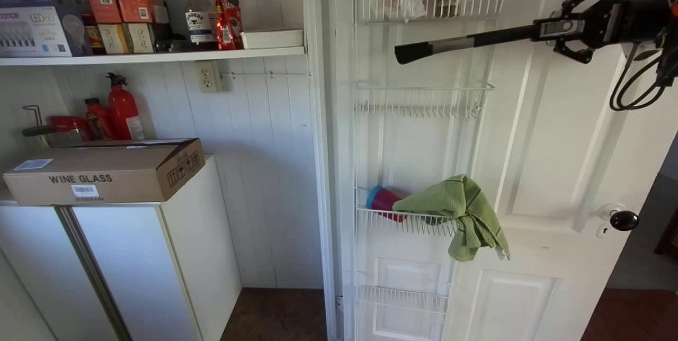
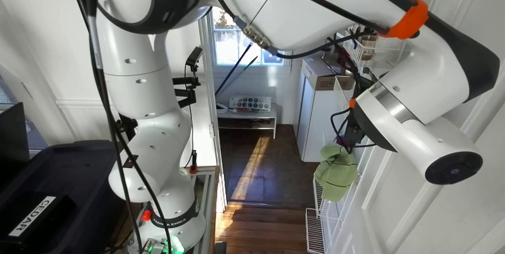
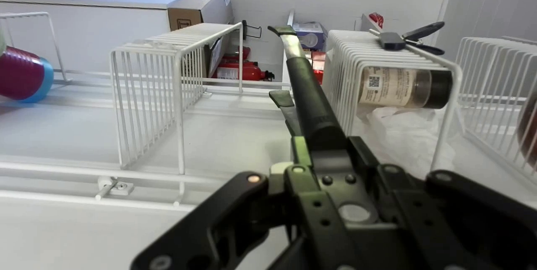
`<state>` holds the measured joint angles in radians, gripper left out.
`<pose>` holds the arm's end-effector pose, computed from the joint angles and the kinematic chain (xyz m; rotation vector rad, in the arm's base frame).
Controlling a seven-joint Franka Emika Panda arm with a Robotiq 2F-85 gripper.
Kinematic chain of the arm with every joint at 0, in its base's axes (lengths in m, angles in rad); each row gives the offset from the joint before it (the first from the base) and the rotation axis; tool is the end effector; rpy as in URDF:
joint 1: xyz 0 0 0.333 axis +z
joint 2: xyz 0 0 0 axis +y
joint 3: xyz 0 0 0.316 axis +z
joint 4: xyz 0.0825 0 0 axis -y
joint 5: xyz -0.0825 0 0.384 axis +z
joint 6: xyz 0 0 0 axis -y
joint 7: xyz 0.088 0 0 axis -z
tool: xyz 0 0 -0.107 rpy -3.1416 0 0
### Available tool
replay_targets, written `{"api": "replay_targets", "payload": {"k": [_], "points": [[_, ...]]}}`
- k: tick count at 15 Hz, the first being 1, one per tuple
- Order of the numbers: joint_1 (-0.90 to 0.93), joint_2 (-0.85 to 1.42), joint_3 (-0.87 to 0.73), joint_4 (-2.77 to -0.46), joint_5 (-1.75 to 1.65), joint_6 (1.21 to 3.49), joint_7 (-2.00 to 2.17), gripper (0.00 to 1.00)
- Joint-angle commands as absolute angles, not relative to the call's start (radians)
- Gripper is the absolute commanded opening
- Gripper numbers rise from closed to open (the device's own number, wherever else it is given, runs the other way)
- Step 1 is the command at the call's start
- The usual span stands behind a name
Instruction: Hang the black and silver tongs through the spaces of the rack
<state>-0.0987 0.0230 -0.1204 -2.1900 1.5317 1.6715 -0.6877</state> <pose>0.5318 -0.0182 0.4210 -1.6603 0.1885 -0.2475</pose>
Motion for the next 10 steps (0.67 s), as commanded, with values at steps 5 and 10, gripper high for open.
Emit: {"api": "replay_targets", "payload": {"k": [5,10], "points": [[-0.135,-0.06,-0.147,-2.186,1.382,1.641,-0.612,0.07],[-0.146,-0.117,-0.156,-2.177,1.274,1.636,-0.592,0.07]]}}
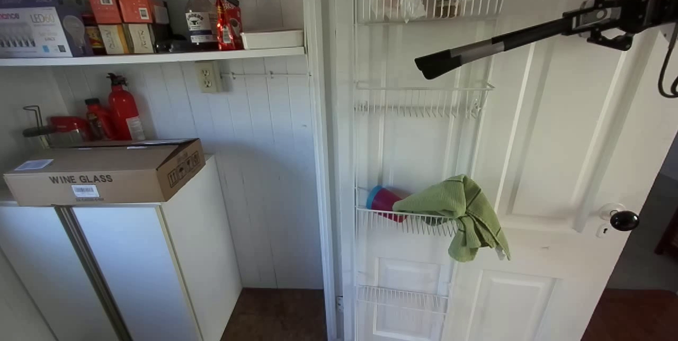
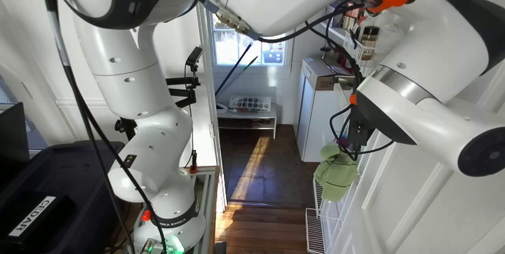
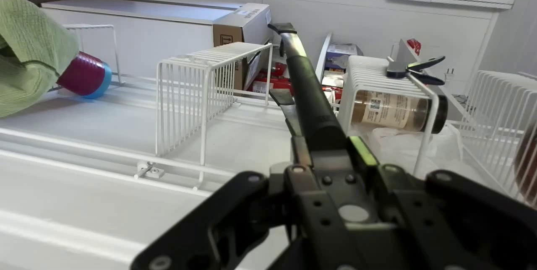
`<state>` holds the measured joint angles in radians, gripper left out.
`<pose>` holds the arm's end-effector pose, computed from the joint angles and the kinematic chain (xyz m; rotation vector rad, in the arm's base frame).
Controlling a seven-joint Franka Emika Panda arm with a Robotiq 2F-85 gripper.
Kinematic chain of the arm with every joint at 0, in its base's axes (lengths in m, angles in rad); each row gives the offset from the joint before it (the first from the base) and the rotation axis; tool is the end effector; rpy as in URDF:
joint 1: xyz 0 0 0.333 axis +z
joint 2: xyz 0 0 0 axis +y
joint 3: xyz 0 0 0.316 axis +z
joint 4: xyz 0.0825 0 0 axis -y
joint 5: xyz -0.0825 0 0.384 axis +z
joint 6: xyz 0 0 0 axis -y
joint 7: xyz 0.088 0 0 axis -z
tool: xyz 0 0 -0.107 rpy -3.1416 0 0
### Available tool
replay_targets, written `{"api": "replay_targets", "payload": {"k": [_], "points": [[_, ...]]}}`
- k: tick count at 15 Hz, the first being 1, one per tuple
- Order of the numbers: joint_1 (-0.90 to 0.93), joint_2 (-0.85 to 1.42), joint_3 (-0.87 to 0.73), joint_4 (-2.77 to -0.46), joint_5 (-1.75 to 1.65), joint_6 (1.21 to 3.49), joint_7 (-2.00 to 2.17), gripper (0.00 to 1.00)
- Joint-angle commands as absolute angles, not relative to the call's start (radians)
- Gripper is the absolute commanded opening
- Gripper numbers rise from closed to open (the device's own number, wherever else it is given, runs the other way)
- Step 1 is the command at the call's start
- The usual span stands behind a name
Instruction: Hang the black and silver tongs through the spaces of the rack
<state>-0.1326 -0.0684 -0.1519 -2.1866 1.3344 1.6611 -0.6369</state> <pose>0.5091 -0.0501 0.4547 -1.8107 0.1307 -0.2361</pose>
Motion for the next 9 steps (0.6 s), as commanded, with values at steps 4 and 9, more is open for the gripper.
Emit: {"api": "replay_targets", "payload": {"k": [4,9], "points": [[-0.149,-0.165,-0.154,-2.154,1.187,1.658,-0.58,0.07],[-0.148,-0.178,-0.157,-2.086,1.085,1.637,-0.566,0.07]]}}
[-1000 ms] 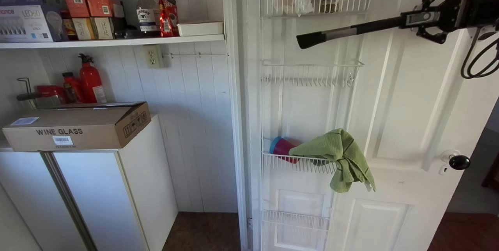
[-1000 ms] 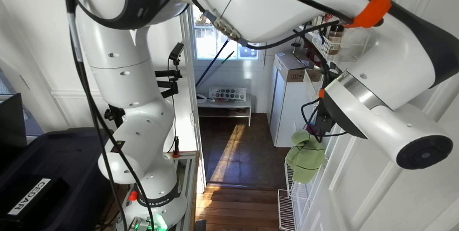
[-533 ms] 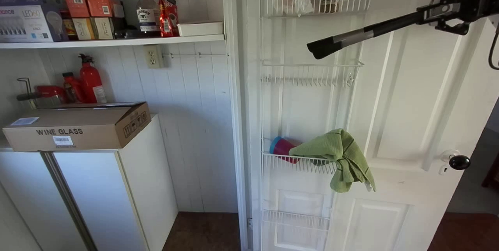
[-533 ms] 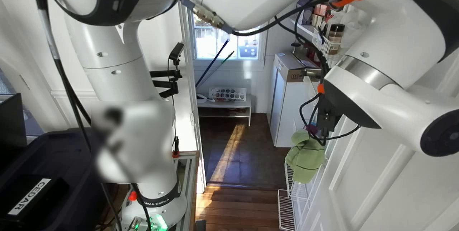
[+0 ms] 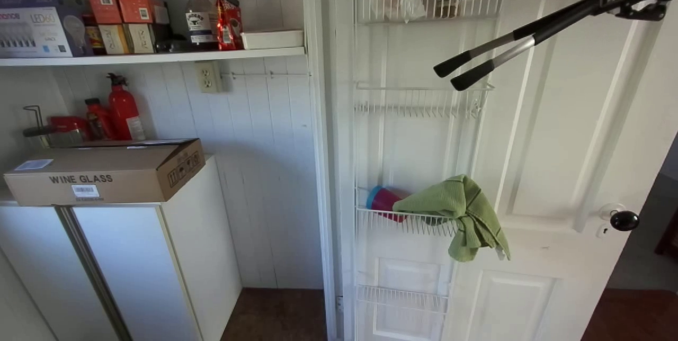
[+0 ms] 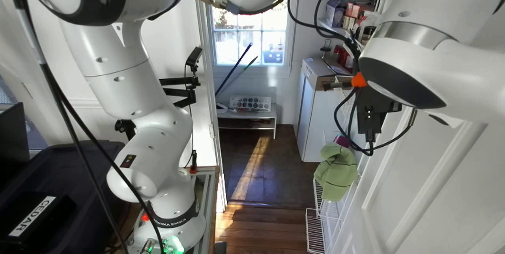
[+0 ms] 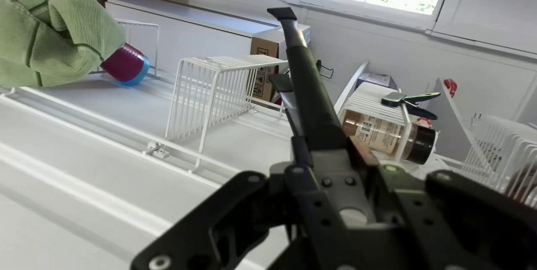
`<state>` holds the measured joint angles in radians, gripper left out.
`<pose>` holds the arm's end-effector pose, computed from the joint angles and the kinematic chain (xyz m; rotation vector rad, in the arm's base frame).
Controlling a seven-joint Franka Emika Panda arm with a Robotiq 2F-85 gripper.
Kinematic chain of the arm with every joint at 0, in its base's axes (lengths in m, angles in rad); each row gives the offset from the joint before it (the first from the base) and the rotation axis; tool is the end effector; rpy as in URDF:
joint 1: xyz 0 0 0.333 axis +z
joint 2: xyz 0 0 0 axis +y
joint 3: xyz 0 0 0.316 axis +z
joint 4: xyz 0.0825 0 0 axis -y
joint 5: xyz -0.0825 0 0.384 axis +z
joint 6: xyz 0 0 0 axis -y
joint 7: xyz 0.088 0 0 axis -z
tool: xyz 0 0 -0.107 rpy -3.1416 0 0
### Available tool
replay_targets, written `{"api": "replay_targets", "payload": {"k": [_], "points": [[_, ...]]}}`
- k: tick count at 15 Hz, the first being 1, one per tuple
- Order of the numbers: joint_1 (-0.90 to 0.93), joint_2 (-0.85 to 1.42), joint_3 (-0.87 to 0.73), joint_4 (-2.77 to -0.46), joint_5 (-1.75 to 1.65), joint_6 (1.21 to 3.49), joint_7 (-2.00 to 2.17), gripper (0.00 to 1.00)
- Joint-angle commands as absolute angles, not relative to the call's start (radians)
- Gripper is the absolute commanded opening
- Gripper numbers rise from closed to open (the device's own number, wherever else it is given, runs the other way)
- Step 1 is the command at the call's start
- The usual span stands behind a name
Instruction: Hang the black and silver tongs through the spaces of the rack
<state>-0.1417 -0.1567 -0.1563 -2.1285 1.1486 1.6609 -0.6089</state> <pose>0.4956 -0.0616 0.5101 -1.9801 0.0028 -0.2749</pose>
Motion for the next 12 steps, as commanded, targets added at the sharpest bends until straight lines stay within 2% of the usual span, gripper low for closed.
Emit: {"api": "replay_targets", "payload": {"k": [1,7,12], "points": [[-0.147,-0.181,-0.156,-2.073,1.065,1.642,-0.562,0.07],[-0.135,-0.189,-0.147,-2.019,1.022,1.698,-0.578,0.07],[-0.117,-0.181,-0.129,-2.05,1.099,1.863,-0.601,0.07]]}}
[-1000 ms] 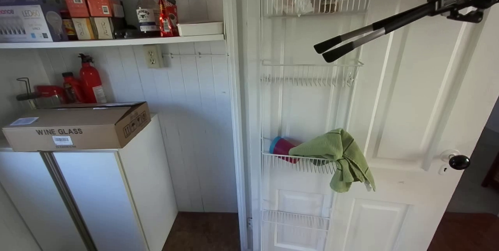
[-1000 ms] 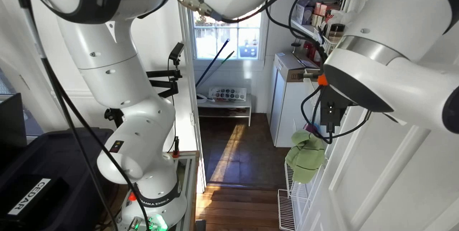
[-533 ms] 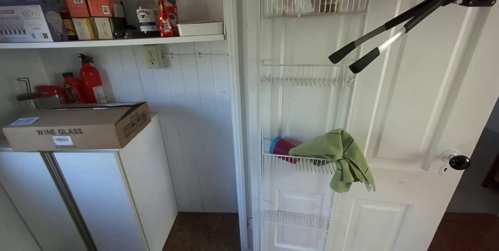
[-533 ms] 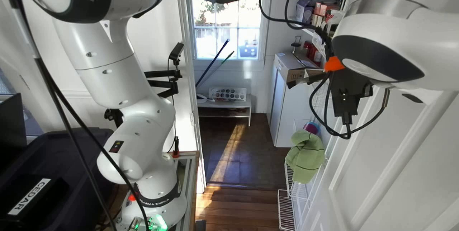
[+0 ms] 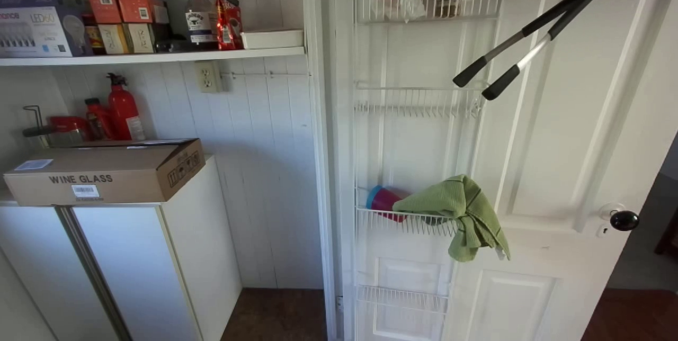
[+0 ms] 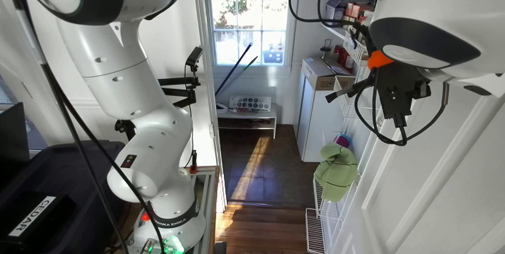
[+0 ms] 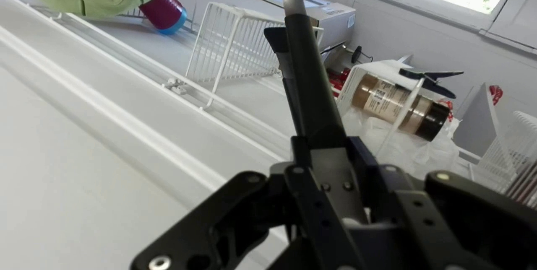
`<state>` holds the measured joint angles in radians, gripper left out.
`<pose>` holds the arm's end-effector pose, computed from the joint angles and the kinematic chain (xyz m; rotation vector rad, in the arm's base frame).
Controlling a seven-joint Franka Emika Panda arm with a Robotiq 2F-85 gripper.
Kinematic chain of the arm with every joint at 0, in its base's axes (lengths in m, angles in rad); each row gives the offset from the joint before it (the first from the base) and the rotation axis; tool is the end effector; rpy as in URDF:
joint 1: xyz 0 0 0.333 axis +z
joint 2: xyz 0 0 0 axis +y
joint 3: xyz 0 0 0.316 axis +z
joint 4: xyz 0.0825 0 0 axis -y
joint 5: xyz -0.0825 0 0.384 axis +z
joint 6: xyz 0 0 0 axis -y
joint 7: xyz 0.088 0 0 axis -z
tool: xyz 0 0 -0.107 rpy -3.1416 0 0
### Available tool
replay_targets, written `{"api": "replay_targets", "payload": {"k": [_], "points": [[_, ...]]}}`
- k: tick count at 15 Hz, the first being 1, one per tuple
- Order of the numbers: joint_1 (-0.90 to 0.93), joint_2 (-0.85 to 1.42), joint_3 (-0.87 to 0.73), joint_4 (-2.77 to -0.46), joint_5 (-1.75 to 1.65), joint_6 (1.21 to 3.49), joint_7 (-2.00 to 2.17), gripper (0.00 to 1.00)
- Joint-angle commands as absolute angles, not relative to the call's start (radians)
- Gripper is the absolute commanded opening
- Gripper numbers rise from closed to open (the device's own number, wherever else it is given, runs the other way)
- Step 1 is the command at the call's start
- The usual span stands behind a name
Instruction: Hang the black and silver tongs through the spaces of the rack
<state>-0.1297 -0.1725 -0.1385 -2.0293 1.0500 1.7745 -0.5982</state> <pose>0.5108 -0.0666 0.5582 -2.1279 -0.0543 -0.4262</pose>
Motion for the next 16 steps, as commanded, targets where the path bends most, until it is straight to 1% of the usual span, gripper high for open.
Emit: {"api": "replay_targets", "payload": {"k": [1,4,16], "points": [[-0.112,-0.181,-0.126,-2.056,1.112,1.898,-0.608,0.07],[-0.102,-0.178,-0.119,-2.053,1.117,1.944,-0.605,0.07],[-0.086,-0.221,-0.087,-2.013,0.918,1.959,-0.579,0.07]]}}
